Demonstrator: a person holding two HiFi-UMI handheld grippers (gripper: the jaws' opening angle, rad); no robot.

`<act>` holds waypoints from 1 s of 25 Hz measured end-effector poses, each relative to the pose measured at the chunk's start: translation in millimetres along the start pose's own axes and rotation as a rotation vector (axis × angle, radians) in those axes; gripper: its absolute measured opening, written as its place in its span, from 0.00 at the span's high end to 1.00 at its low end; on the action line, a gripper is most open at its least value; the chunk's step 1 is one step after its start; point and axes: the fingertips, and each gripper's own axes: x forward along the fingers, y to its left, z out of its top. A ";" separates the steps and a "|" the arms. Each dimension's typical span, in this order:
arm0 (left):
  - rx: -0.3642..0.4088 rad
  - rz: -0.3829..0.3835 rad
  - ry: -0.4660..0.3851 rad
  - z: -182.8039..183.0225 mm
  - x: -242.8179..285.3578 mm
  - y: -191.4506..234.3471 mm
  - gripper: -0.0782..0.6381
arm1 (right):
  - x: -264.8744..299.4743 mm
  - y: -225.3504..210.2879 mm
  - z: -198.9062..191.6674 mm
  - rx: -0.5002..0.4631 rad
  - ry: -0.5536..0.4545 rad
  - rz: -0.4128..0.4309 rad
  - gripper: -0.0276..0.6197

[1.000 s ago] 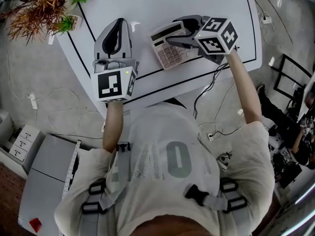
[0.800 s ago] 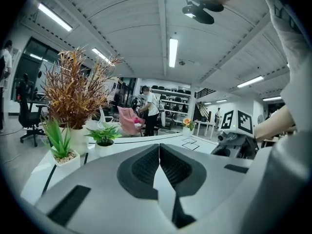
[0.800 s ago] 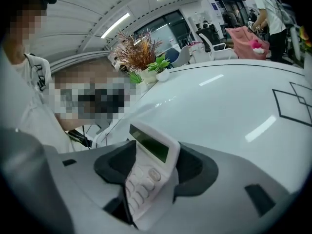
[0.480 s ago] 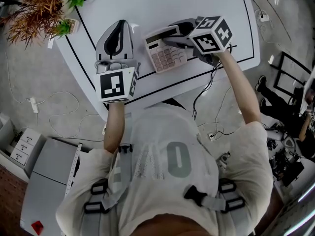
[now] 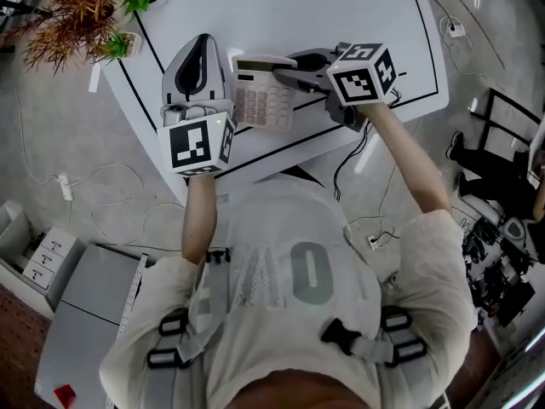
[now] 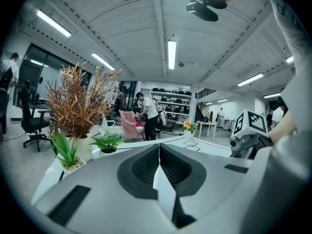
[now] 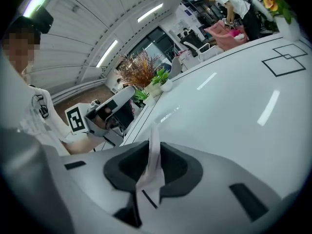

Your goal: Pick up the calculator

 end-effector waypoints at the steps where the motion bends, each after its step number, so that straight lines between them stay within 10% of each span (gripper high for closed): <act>1: 0.003 0.001 -0.008 3.4 -2.2 -1.6 0.86 | 0.1 3.0 -0.5 0.005 -0.013 -0.005 0.83; 16: 0.087 -0.024 -0.091 32.1 -38.0 -28.3 0.86 | -13.2 17.0 0.2 0.036 -0.171 -0.144 0.84; 25: 0.106 -0.007 -0.147 60.7 -67.4 -44.2 0.86 | -68.3 29.9 27.2 -0.088 -0.341 -0.421 0.84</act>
